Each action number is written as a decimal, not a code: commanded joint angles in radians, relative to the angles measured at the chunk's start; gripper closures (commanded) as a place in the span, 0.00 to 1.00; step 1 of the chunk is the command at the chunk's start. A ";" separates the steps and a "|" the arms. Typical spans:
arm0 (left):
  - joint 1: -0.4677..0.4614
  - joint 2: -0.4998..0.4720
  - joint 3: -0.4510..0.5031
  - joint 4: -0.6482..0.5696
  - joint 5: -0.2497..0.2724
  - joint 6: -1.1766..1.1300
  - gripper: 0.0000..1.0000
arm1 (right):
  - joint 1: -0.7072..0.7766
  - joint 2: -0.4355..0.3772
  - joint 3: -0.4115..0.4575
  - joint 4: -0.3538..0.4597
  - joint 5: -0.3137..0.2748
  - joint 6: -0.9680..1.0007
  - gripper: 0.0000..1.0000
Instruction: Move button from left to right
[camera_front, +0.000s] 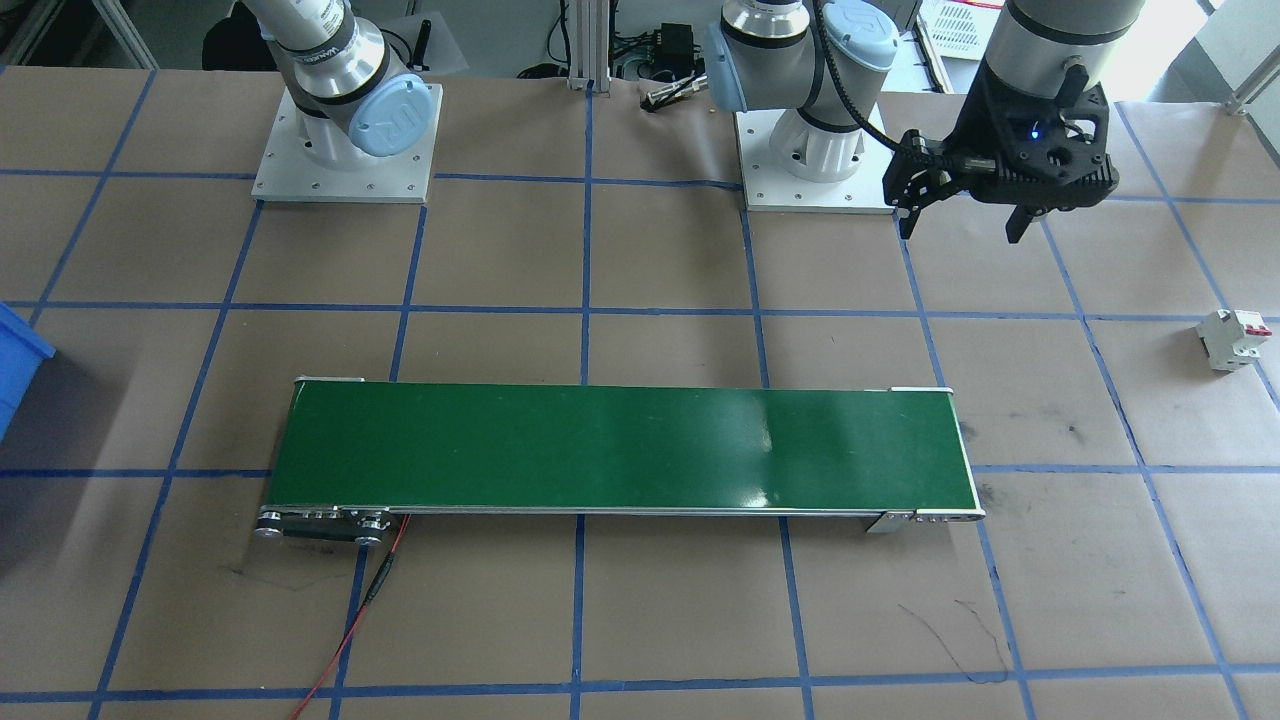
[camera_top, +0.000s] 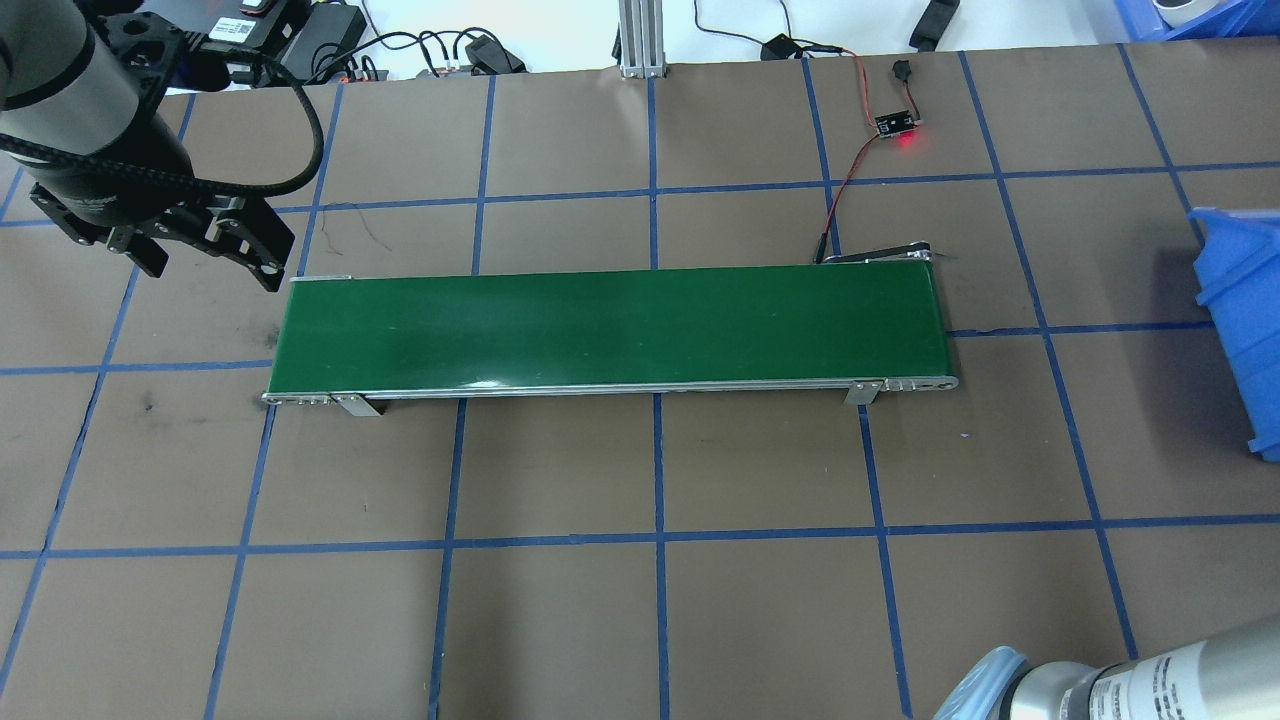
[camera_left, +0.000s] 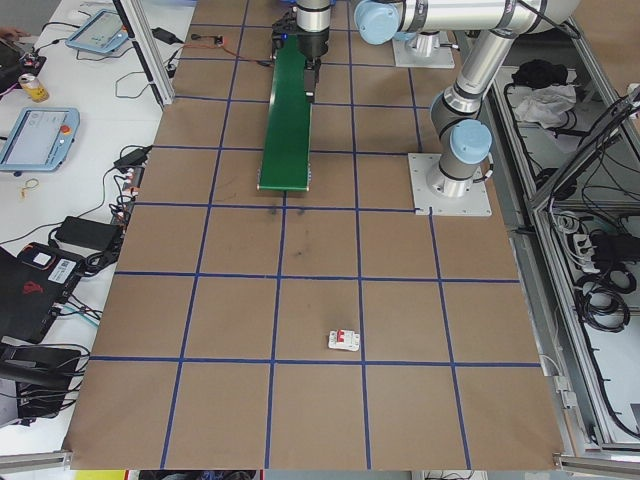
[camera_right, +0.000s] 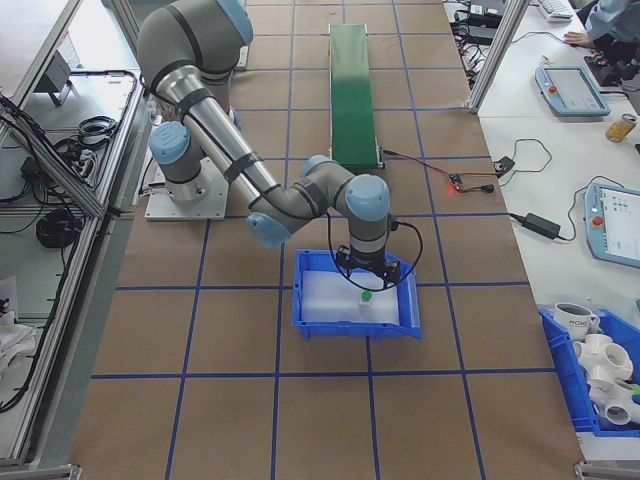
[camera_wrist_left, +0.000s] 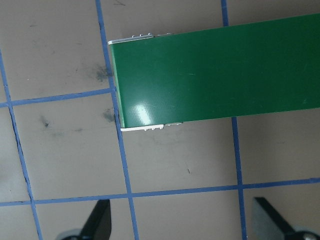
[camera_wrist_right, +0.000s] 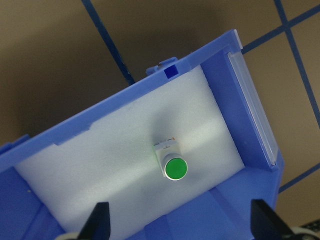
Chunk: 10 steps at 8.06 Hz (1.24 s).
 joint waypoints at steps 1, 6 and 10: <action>-0.039 0.047 0.006 -0.006 0.001 -0.020 0.00 | 0.031 -0.224 -0.012 0.361 0.081 0.503 0.00; -0.057 0.061 -0.006 -0.009 -0.002 -0.023 0.00 | 0.394 -0.395 -0.013 0.526 0.059 1.265 0.00; -0.128 0.074 -0.003 -0.013 0.013 -0.016 0.00 | 0.864 -0.364 -0.013 0.520 -0.056 1.945 0.00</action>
